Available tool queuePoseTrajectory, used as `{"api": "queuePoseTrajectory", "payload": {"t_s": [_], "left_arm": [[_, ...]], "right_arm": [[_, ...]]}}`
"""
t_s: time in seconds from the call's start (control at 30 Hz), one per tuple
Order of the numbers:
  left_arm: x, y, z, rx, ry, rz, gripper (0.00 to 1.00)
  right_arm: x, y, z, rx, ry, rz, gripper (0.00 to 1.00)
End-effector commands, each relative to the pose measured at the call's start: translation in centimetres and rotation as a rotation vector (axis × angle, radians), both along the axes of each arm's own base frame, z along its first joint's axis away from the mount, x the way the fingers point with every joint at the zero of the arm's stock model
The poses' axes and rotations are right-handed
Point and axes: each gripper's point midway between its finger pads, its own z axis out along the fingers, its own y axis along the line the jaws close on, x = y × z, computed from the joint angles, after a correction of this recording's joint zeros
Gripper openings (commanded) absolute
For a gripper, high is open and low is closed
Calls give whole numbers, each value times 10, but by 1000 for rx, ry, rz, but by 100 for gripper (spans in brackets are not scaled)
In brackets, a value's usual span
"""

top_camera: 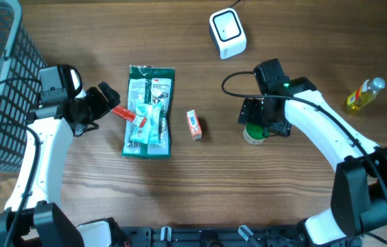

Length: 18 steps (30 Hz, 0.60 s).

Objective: Scan the item barcode

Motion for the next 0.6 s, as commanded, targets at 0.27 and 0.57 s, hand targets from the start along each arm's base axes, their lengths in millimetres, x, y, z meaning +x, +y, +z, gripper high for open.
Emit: {"api": "queuePoseTrajectory", "payload": {"t_s": [0.27,0.57], "left_arm": [[3,0,6,-5,-18,7,100],[3,0,6,-5,-18,7,100]], "right_arm": [[-16,-1,-29,-2,27,-28,87],[-13,7,-29,-49,-16,-4,83]]}}
